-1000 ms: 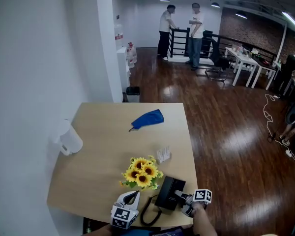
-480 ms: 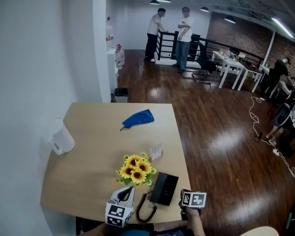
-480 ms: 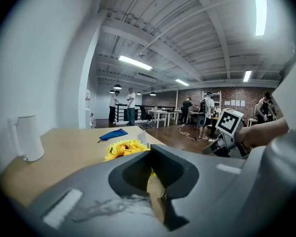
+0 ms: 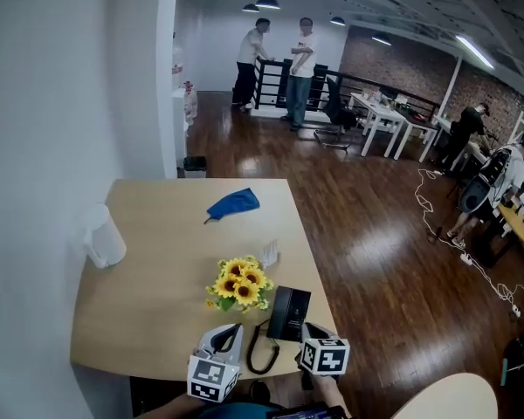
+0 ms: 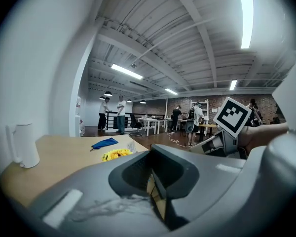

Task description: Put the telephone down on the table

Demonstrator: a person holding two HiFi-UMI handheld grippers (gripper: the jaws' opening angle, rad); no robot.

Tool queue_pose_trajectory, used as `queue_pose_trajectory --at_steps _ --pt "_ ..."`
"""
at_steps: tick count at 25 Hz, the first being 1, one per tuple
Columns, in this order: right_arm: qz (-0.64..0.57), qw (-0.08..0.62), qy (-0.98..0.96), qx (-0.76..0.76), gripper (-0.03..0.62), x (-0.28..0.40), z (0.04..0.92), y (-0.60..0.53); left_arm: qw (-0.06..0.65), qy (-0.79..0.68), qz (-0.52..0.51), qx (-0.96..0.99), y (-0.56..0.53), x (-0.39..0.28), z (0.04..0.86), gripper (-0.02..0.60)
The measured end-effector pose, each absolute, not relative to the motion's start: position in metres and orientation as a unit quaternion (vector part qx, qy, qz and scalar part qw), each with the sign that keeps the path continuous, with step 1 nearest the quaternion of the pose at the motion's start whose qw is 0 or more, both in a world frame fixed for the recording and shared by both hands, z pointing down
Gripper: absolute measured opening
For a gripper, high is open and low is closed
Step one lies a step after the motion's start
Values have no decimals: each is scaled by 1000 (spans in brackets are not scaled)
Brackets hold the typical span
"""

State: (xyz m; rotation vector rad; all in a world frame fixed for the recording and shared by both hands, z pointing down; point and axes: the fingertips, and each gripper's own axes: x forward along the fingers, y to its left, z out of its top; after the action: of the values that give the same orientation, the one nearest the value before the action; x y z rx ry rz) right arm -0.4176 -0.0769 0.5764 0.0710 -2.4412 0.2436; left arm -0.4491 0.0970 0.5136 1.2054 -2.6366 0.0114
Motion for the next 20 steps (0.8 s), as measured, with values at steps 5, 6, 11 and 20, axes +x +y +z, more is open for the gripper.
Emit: queue_pose_trajectory --at_steps 5,6,11,20 --pt "92 306 -946 51 -8 -371 549 -38 106 -894 -14 435 129 -414 494 14" --pt "90 300 -948 55 -8 -362 543 -31 105 -892 -17 440 135 -406 492 14" --pt "75 286 -953 67 -8 -318 522 -2 112 -881 -31 458 151 -376 487 14" --pt "59 232 -970 35 -8 -269 500 14 104 -882 -33 458 145 -325 478 14"
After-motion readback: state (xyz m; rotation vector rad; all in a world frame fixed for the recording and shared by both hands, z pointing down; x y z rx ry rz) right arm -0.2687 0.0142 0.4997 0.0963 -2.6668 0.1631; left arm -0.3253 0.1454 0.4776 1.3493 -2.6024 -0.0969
